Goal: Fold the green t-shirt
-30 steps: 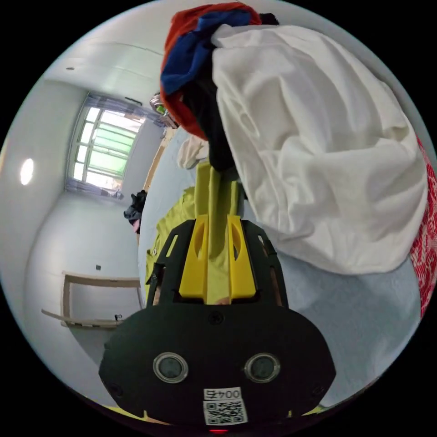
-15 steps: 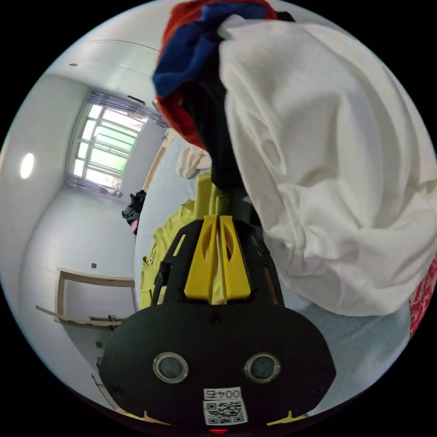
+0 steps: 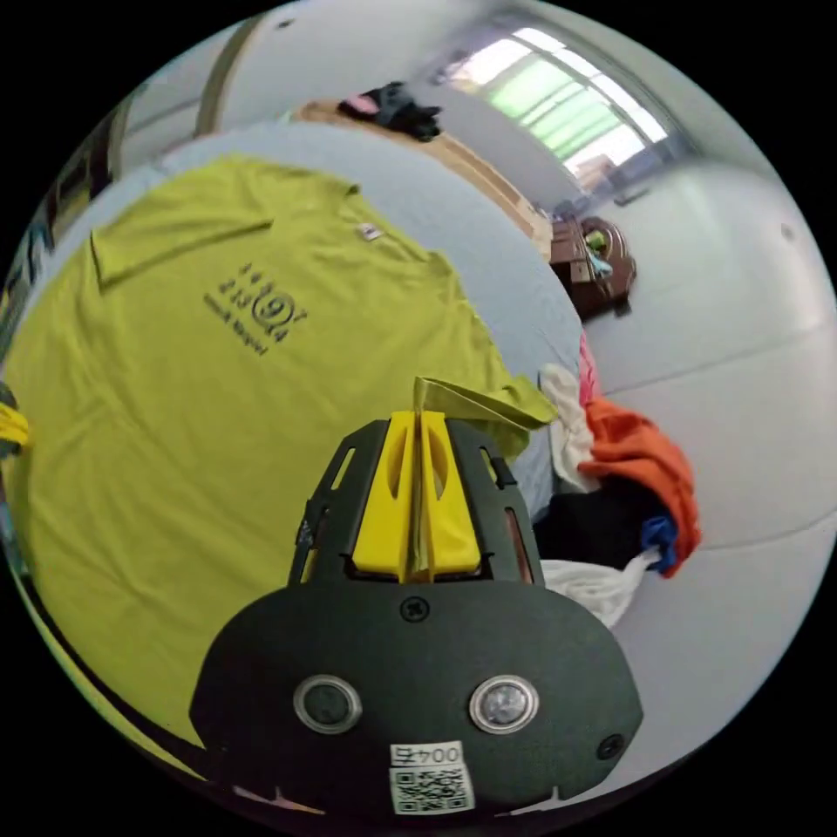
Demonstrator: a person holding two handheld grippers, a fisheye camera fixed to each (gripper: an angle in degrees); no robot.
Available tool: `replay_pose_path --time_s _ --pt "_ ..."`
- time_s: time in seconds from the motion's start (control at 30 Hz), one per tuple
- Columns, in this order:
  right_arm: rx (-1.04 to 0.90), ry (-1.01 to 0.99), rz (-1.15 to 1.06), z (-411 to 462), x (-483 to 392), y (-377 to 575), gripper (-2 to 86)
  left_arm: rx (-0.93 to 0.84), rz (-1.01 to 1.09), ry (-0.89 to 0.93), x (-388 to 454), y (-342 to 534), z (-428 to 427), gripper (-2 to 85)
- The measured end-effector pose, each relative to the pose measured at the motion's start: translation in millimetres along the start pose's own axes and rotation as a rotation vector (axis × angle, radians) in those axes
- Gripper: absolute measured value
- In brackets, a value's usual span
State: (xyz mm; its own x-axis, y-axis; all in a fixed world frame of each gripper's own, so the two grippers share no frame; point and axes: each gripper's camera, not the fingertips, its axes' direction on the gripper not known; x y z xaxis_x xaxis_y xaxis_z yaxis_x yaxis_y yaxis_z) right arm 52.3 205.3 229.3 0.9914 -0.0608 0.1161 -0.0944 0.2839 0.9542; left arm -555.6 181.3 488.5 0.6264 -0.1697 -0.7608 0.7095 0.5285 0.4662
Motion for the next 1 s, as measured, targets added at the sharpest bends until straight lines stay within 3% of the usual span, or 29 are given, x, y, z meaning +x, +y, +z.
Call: replay_pose_path --time_s 0.07,0.13,0.33,0.43,0.6,0.73,0.83,1.0 --pt "-0.015 0.201 -0.07 9 -60 -12 -0.3 0.005 0.005 0.004 -2 2 -1 0.3" --pt "-0.021 0.25 -0.066 9 -82 -16 -0.3 0.01 0.01 0.006 -3 3 -1 0.3" --pt "-0.003 0.051 0.133 -19 -82 3 -0.5 0.025 0.017 0.015 -8 7 -2 0.2" --pt "0.032 -0.035 0.115 -29 -94 21 -0.7 0.023 0.018 0.026 -12 6 -2 0.2" --pt "0.03 -0.058 0.191 -39 -91 44 -0.8 0.012 0.01 0.042 -19 4 -1 0.3" --pt "-0.012 -0.365 0.549 -10 -10 91 -0.7 0.01 0.002 0.039 -21 2 0 0.3" --pt "0.101 -0.613 0.622 6 32 130 -0.5 0.006 -0.003 0.031 -22 1 2 0.2" --pt "0.059 -0.379 0.452 16 29 129 3.9 0.012 -0.025 0.026 -27 0 6 0.2"
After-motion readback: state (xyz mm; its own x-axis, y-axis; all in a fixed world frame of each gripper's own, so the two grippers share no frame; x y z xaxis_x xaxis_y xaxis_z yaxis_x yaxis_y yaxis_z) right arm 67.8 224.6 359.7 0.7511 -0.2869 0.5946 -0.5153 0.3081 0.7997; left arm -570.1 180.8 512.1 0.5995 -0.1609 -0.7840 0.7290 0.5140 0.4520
